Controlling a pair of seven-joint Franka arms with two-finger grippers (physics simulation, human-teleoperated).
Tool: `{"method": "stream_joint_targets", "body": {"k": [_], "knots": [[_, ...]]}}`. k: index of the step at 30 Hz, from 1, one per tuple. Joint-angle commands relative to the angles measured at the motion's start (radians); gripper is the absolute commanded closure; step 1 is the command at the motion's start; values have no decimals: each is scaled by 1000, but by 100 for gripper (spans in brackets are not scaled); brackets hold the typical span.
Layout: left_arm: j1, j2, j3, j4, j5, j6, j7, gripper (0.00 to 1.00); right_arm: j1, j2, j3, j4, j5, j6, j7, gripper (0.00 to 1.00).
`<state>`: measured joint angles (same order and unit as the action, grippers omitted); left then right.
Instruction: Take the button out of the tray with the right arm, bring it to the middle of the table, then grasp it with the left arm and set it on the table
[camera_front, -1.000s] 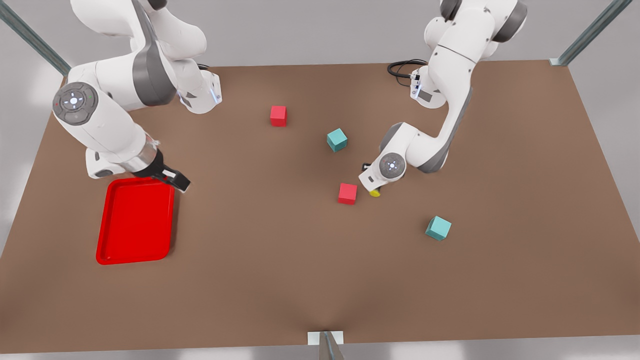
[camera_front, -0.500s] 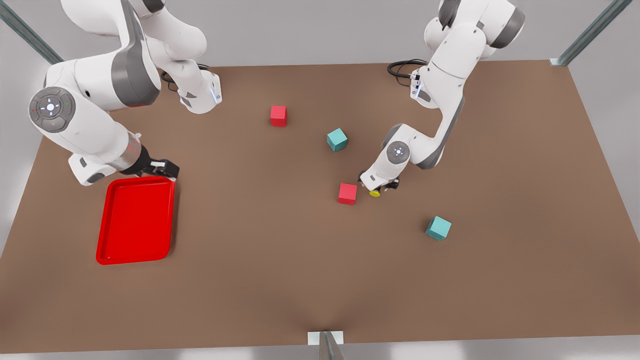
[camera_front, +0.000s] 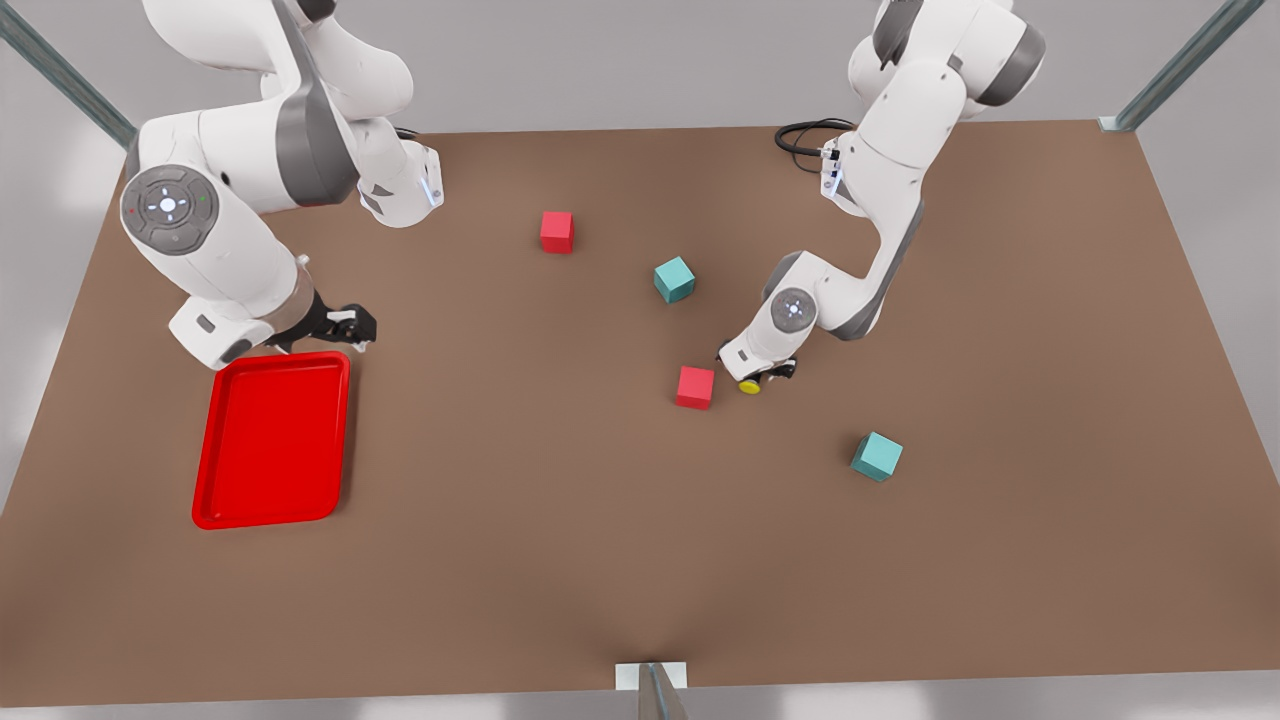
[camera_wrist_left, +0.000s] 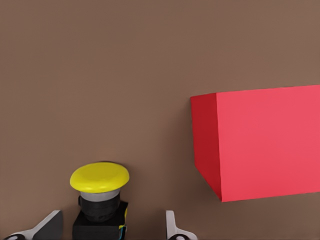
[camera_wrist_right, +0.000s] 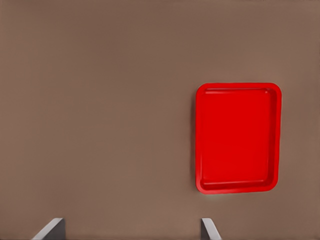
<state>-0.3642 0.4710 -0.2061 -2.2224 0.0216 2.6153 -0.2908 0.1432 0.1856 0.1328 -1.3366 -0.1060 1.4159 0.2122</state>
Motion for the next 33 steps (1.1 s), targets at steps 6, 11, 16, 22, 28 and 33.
{"method": "stream_joint_targets", "body": {"k": [6,11,16,22,28,33], "knots": [[2,8,7,4,1,-6,62,0,18,-2,1,0,-3,-8,-103,0],[2,3,14,6,1,-6,62,8,29,-2,2,0,5,-34,-103,0],[2,-15,28,9,1,-24,62,13,35,-2,1,0,3,-35,-103,0],[-1,-15,27,12,-2,-31,58,39,58,0,1,0,2,-34,-103,0],[-4,-11,27,12,-2,-31,58,54,85,9,-2,17,-1,-34,-103,0],[-4,-11,27,49,-2,-106,59,57,93,20,-1,23,-4,-34,-102,0]]}}
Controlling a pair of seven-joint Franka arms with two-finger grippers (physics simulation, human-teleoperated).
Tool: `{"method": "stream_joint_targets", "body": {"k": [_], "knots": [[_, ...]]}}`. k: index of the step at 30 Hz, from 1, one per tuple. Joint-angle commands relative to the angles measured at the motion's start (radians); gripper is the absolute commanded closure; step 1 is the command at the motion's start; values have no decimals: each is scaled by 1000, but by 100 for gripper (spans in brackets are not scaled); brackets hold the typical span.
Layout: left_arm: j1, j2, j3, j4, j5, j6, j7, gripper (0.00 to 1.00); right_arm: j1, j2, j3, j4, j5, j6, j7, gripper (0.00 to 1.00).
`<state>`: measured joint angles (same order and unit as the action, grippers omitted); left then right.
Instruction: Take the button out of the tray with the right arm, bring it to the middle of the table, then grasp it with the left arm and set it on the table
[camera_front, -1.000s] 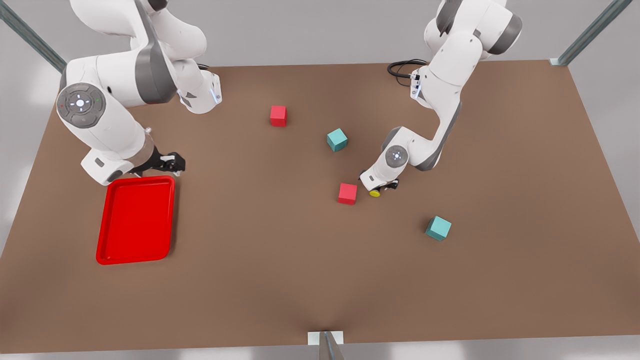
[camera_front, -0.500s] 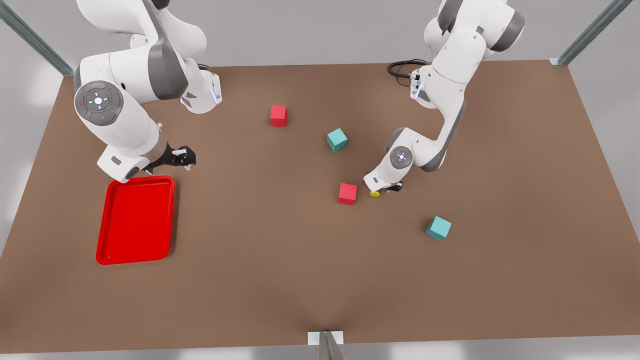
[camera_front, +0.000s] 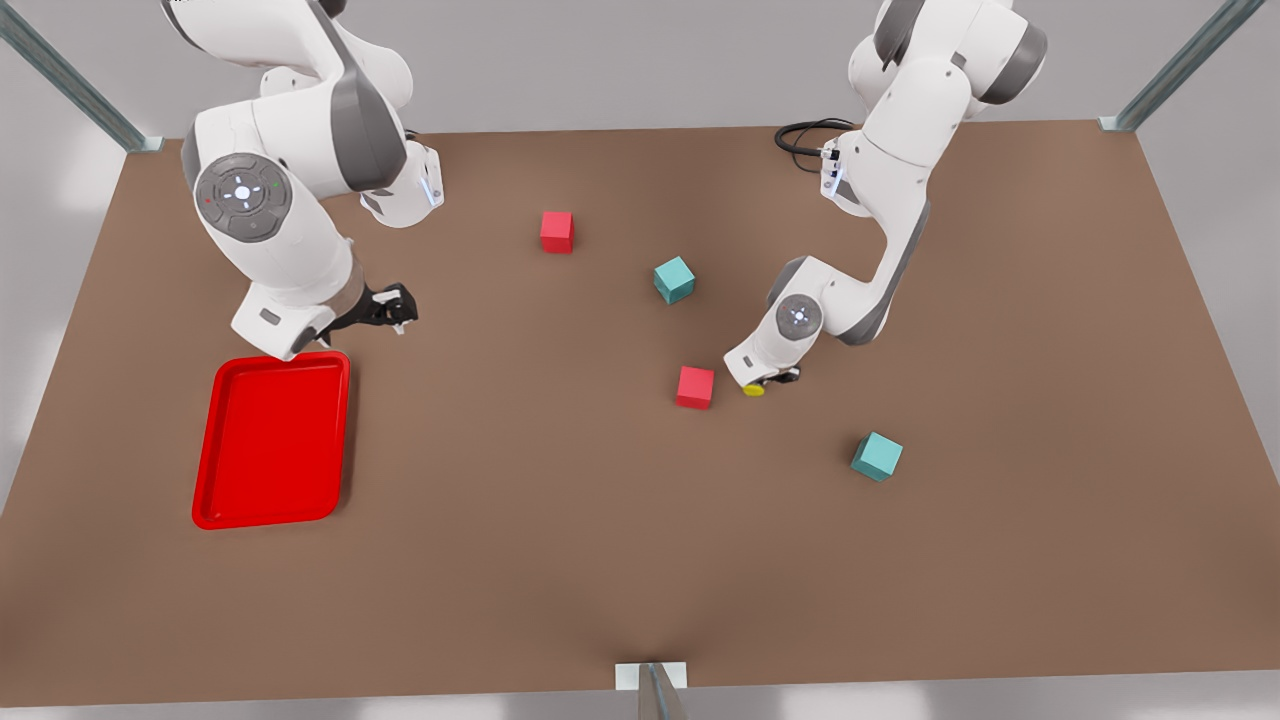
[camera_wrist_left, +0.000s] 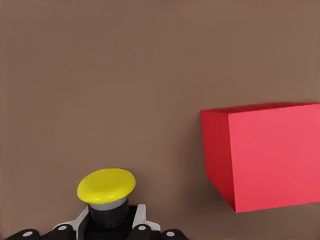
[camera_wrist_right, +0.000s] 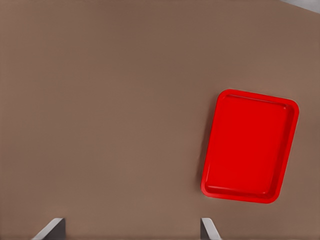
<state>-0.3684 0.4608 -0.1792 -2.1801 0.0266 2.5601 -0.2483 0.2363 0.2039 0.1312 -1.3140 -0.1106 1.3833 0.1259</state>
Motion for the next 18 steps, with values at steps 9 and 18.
{"method": "stream_joint_targets", "body": {"k": [9,18], "knots": [[3,-1,27,115,-5,-268,17,58,0,6,1,4,-4,3,-16,0],[-33,136,60,624,58,-669,-1051,58,5,8,1,4,5,0,-16,0]]}}
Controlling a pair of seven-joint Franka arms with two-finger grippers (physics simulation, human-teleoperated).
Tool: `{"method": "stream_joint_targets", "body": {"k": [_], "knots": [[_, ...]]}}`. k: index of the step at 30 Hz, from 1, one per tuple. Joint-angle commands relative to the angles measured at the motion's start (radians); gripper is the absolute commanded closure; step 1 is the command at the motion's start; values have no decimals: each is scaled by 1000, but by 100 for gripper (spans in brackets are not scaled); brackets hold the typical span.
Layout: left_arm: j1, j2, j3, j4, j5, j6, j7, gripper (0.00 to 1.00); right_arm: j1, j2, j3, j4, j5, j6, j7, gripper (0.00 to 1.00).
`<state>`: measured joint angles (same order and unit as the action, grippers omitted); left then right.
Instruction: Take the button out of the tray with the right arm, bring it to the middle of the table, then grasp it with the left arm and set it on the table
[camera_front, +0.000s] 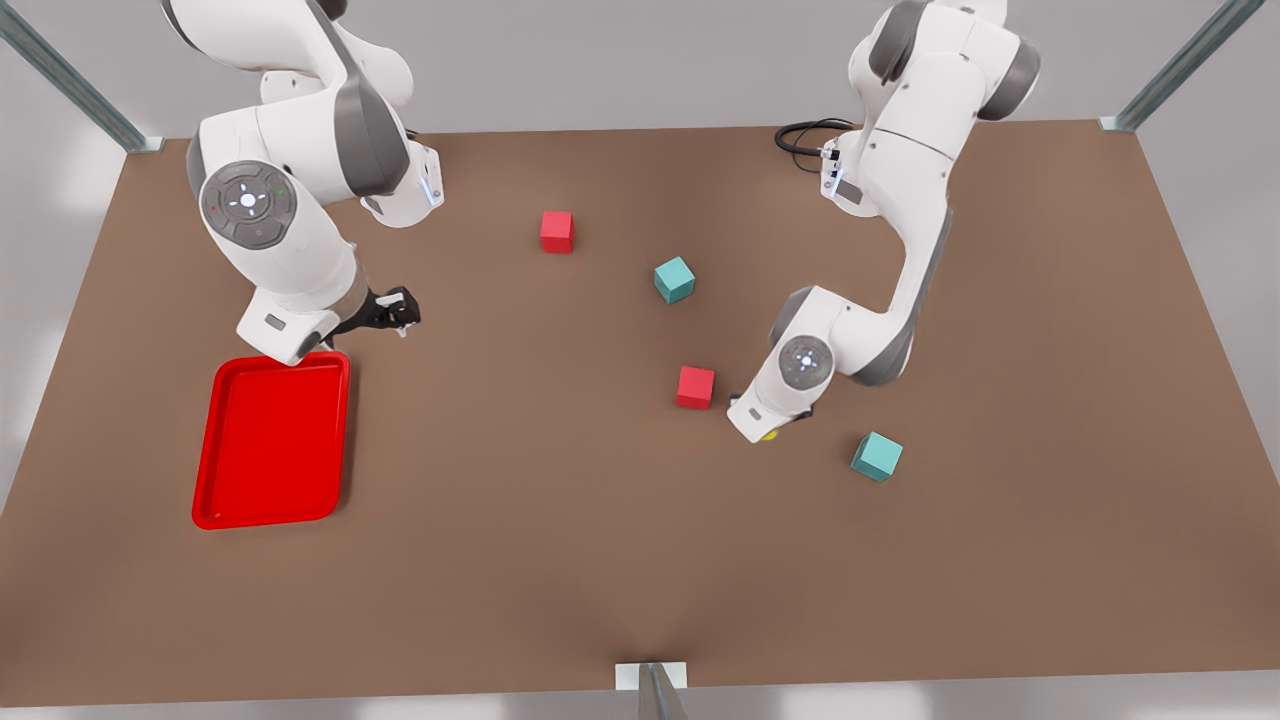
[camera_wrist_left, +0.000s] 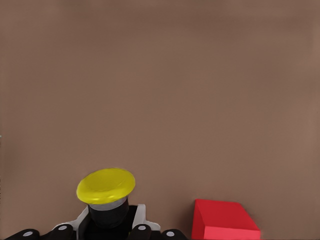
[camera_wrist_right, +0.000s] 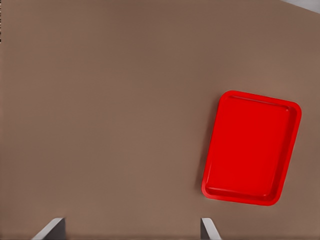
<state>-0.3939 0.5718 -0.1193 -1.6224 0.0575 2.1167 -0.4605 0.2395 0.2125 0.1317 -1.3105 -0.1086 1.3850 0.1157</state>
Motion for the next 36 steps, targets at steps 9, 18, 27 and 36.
{"method": "stream_joint_targets", "body": {"k": [9,18,27,36], "knots": [[-65,313,0,466,703,-458,-1560,58,-3,-1,0,0,3,-1,-8,0],[-145,412,-3,461,938,-491,-1851,58,-12,-2,-4,0,-6,-1,-11,0],[-172,497,-2,460,1102,-434,-1886,58,-23,-2,-7,0,-5,-3,-13,0],[-168,542,15,458,1183,-437,-1894,58,-23,-2,-7,0,-5,-4,-13,0]]}}
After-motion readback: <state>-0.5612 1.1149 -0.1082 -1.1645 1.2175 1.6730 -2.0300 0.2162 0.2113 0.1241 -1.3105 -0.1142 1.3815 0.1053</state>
